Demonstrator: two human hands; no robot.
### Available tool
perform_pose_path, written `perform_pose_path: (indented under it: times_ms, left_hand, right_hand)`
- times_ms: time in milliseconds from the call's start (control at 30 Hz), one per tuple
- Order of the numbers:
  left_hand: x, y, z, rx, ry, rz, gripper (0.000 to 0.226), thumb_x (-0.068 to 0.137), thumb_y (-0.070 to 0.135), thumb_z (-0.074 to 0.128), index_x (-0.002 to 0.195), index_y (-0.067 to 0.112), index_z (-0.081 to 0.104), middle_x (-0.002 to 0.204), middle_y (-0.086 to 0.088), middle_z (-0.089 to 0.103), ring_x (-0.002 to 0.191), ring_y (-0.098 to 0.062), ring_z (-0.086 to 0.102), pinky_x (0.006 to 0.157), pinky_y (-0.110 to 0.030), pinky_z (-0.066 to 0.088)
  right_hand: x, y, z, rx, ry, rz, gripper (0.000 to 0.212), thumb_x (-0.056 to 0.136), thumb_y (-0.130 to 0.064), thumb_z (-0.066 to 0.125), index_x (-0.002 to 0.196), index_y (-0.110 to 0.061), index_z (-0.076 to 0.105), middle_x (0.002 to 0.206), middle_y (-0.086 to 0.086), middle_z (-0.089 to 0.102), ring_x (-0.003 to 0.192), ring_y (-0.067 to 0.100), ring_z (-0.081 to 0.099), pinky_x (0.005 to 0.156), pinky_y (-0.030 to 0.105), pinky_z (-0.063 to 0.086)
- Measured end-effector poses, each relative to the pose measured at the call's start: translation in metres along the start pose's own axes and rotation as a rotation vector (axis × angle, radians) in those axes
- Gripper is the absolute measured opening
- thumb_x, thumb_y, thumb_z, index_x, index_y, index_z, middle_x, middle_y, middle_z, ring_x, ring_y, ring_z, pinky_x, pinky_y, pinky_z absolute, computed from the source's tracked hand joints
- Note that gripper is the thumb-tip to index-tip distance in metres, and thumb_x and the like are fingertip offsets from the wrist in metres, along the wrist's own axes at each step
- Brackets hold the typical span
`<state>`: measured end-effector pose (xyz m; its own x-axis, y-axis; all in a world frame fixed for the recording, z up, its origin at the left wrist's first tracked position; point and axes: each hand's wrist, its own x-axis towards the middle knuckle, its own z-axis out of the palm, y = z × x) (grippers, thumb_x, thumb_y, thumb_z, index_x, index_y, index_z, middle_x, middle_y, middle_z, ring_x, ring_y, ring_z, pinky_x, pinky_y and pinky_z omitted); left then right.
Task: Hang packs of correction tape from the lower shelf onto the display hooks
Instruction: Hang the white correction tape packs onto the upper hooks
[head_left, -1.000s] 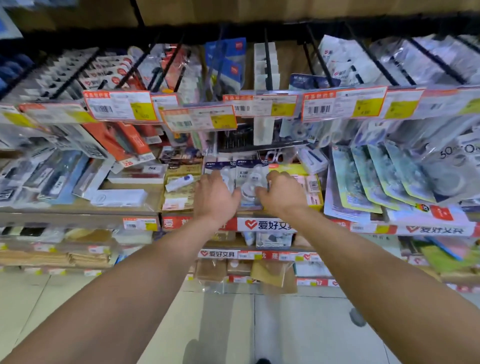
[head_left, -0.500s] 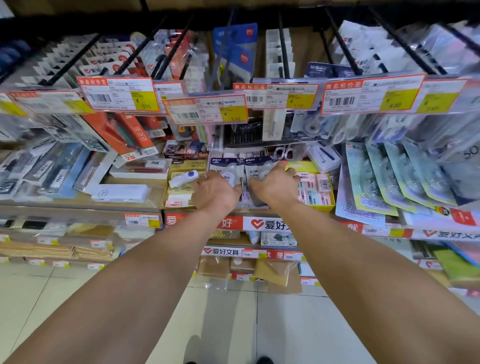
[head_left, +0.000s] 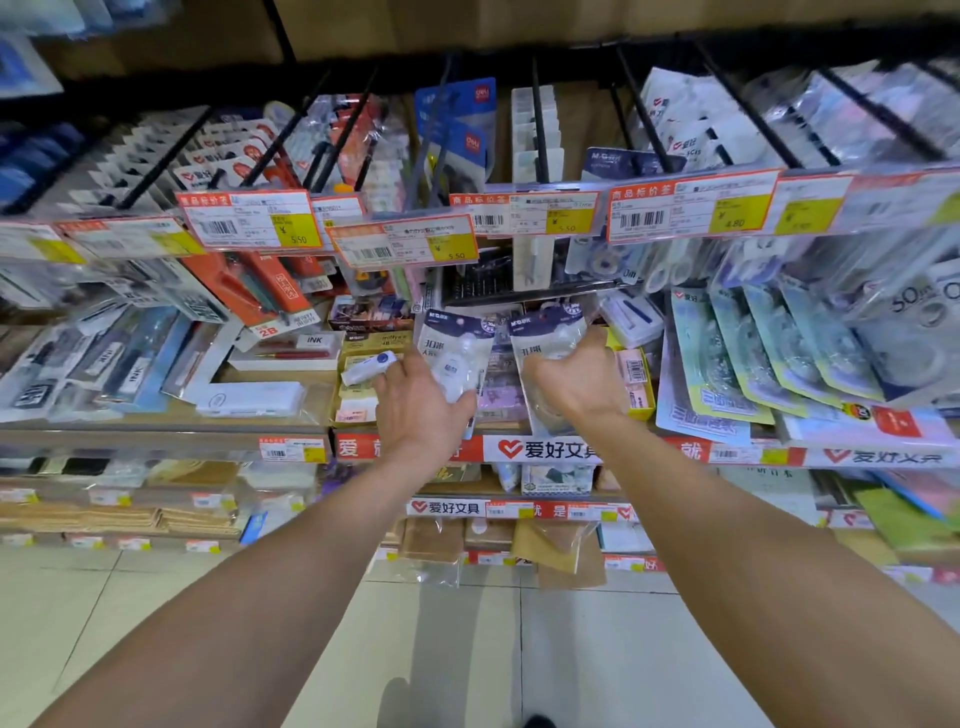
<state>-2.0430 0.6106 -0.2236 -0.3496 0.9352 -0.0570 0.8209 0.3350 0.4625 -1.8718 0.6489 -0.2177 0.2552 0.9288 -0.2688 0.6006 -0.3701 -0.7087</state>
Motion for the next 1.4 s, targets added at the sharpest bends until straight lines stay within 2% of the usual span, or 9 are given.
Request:
perform_pose_path:
  times_ms: [200, 367, 600, 767, 867, 967, 1100, 1267, 1400]
  left_hand:
    - [-0.047, -0.003, -0.014, -0.141, 0.064, 0.152, 0.087, 0.081, 0.044, 0.074, 0.15, 0.017, 0.028, 0.138, -0.007, 0.044, 0.128, -0.028, 0.039, 0.104, -0.048, 0.043]
    - [-0.086, -0.003, -0.033, -0.203, 0.124, 0.103, 0.088, 0.078, 0.042, 0.078, 0.149, 0.02, 0.031, 0.138, -0.003, 0.046, 0.128, -0.023, 0.037, 0.105, -0.039, 0.041]
    - [-0.126, 0.001, -0.063, -0.29, 0.175, 0.122, 0.089, 0.08, 0.042, 0.078, 0.152, 0.023, 0.028, 0.14, 0.003, 0.039, 0.132, -0.014, 0.031, 0.102, -0.025, 0.028]
    - [-0.143, 0.005, -0.083, -0.332, 0.229, 0.092, 0.093, 0.079, 0.047, 0.078, 0.152, 0.028, 0.025, 0.14, 0.008, 0.035, 0.134, -0.011, 0.029, 0.106, -0.032, 0.032]
    - [-0.149, 0.009, -0.096, -0.397, 0.256, 0.111, 0.092, 0.078, 0.045, 0.08, 0.151, 0.028, 0.027, 0.141, 0.007, 0.035, 0.136, -0.012, 0.029, 0.103, -0.029, 0.03]
    - [-0.146, 0.012, -0.11, -0.418, 0.307, 0.136, 0.091, 0.076, 0.044, 0.081, 0.149, 0.026, 0.03, 0.138, 0.005, 0.038, 0.129, -0.009, 0.034, 0.101, -0.028, 0.032]
    - [-0.141, 0.014, -0.129, -0.45, 0.342, 0.166, 0.093, 0.077, 0.046, 0.079, 0.152, 0.027, 0.027, 0.132, 0.012, 0.036, 0.122, 0.002, 0.031, 0.099, -0.026, 0.033]
    - [-0.129, 0.02, -0.15, -0.477, 0.383, 0.191, 0.091, 0.078, 0.046, 0.078, 0.151, 0.027, 0.027, 0.137, 0.01, 0.034, 0.126, -0.008, 0.038, 0.099, -0.026, 0.039]
    - [-0.122, 0.032, -0.162, -0.493, 0.435, 0.234, 0.091, 0.079, 0.048, 0.076, 0.152, 0.028, 0.026, 0.136, 0.016, 0.032, 0.126, 0.002, 0.03, 0.101, -0.025, 0.034]
  right_hand:
    - [-0.043, 0.003, -0.025, 0.051, 0.088, -0.033, 0.069, 0.086, -0.073, 0.052, 0.128, -0.019, 0.048, 0.11, 0.005, 0.068, 0.101, 0.032, 0.065, 0.087, 0.045, 0.052]
    - [-0.074, 0.002, -0.05, 0.32, -0.03, -0.151, 0.033, 0.087, -0.042, 0.072, 0.092, -0.015, 0.054, 0.078, 0.006, 0.067, 0.062, 0.019, 0.062, 0.06, 0.047, 0.057]
    - [-0.104, -0.009, -0.085, 0.568, -0.189, -0.214, 0.025, 0.086, -0.02, 0.082, 0.101, -0.006, 0.069, 0.091, 0.011, 0.078, 0.087, 0.03, 0.076, 0.081, 0.048, 0.062]
    - [-0.123, -0.035, -0.108, 0.646, -0.166, -0.291, 0.031, 0.09, -0.029, 0.077, 0.084, -0.002, 0.065, 0.072, 0.014, 0.07, 0.064, 0.013, 0.065, 0.063, 0.029, 0.054]
    - [-0.125, -0.049, -0.116, 0.684, -0.157, -0.304, 0.03, 0.091, -0.023, 0.076, 0.069, -0.016, 0.058, 0.057, -0.009, 0.063, 0.057, 0.008, 0.06, 0.055, 0.02, 0.047]
    - [-0.126, -0.068, -0.124, 0.73, -0.172, -0.344, 0.008, 0.09, -0.008, 0.075, 0.091, -0.016, 0.071, 0.077, -0.004, 0.077, 0.072, 0.012, 0.073, 0.066, 0.026, 0.057]
    - [-0.127, -0.094, -0.134, 0.778, -0.133, -0.357, 0.01, 0.091, -0.012, 0.075, 0.1, -0.008, 0.072, 0.099, 0.02, 0.076, 0.09, 0.032, 0.075, 0.085, 0.049, 0.06]
    - [-0.119, -0.125, -0.146, 0.835, -0.096, -0.416, 0.019, 0.095, -0.017, 0.07, 0.102, 0.001, 0.069, 0.088, 0.018, 0.075, 0.076, 0.02, 0.071, 0.068, 0.034, 0.058]
    - [-0.11, -0.149, -0.154, 0.841, -0.105, -0.504, 0.011, 0.091, -0.015, 0.074, 0.088, -0.006, 0.071, 0.083, 0.008, 0.073, 0.076, 0.02, 0.067, 0.073, 0.038, 0.055]
